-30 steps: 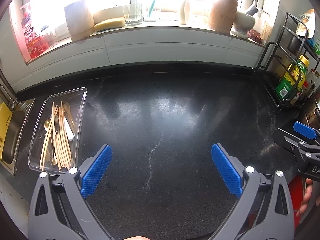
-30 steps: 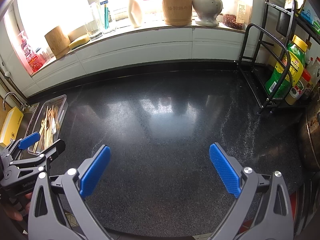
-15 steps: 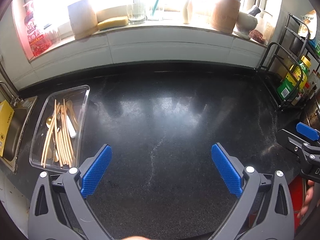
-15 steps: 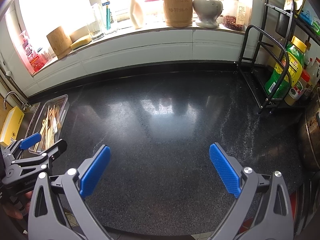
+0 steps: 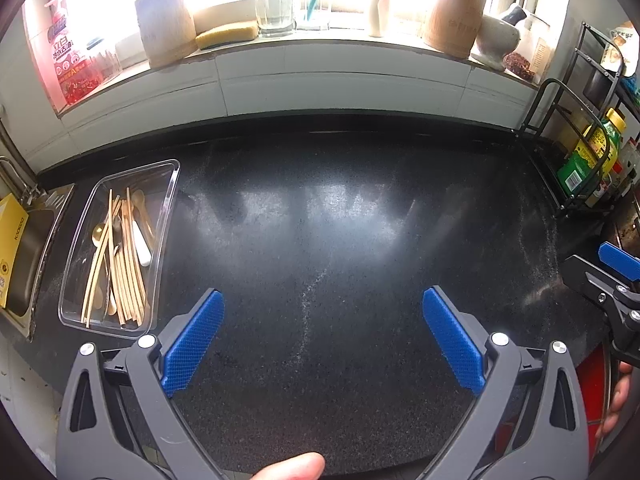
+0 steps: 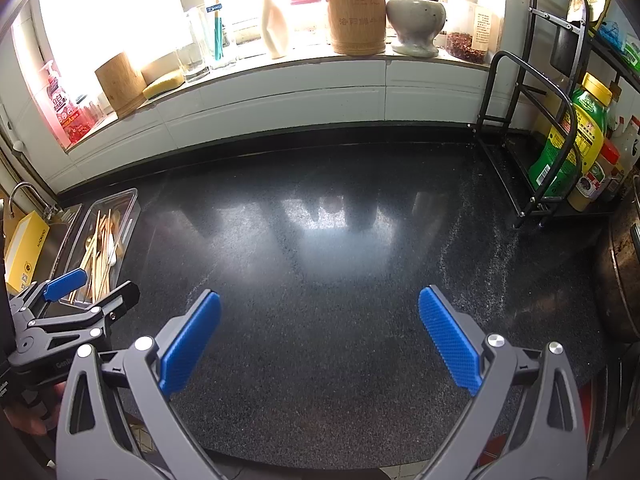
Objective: Organize utensils
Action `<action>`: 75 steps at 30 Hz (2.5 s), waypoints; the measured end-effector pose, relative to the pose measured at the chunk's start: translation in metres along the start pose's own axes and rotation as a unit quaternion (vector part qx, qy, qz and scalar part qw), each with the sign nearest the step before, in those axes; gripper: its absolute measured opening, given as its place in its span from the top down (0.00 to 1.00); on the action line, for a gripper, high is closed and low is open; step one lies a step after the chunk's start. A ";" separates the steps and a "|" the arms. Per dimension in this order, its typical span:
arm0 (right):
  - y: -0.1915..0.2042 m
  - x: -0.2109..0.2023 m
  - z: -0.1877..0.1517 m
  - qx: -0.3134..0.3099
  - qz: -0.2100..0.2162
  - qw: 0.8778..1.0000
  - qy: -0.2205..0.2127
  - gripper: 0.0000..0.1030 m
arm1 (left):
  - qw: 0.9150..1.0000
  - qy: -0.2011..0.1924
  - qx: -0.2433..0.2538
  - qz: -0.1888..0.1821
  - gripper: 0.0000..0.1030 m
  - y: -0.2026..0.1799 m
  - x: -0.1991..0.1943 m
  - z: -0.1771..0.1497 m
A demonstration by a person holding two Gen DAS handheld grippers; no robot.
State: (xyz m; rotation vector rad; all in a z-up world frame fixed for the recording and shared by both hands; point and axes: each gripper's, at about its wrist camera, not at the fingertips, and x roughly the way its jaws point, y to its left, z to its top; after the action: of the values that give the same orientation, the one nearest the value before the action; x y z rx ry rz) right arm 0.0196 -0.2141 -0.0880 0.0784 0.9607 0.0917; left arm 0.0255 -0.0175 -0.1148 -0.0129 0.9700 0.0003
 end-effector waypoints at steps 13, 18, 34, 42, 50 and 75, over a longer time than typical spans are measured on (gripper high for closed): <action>0.004 0.001 0.002 -0.003 0.001 1.000 0.002 0.07 | 1.000 0.004 0.000 0.003 0.06 0.000 0.003 0.001; 0.004 0.002 0.002 -0.003 0.000 1.000 0.002 0.07 | 1.000 0.004 -0.001 0.002 0.06 0.001 0.003 0.001; 0.002 0.003 0.004 -0.002 0.001 1.000 0.003 0.07 | 1.000 0.006 -0.001 0.003 0.06 0.002 0.006 0.003; 0.001 0.004 0.005 -0.002 0.001 1.000 0.003 0.07 | 1.000 0.006 0.000 0.004 0.06 0.003 0.007 0.003; 0.001 0.004 0.005 -0.001 0.001 1.000 0.002 0.07 | 1.000 0.006 0.000 0.004 0.06 0.003 0.007 0.004; 0.001 0.004 0.004 -0.002 0.001 1.000 0.003 0.07 | 1.000 0.007 -0.001 0.005 0.06 0.004 0.007 0.005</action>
State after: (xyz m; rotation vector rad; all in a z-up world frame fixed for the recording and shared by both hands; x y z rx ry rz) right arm 0.0257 -0.2129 -0.0890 0.0762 0.9657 0.0952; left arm 0.0340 -0.0138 -0.1177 -0.0109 0.9832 0.0103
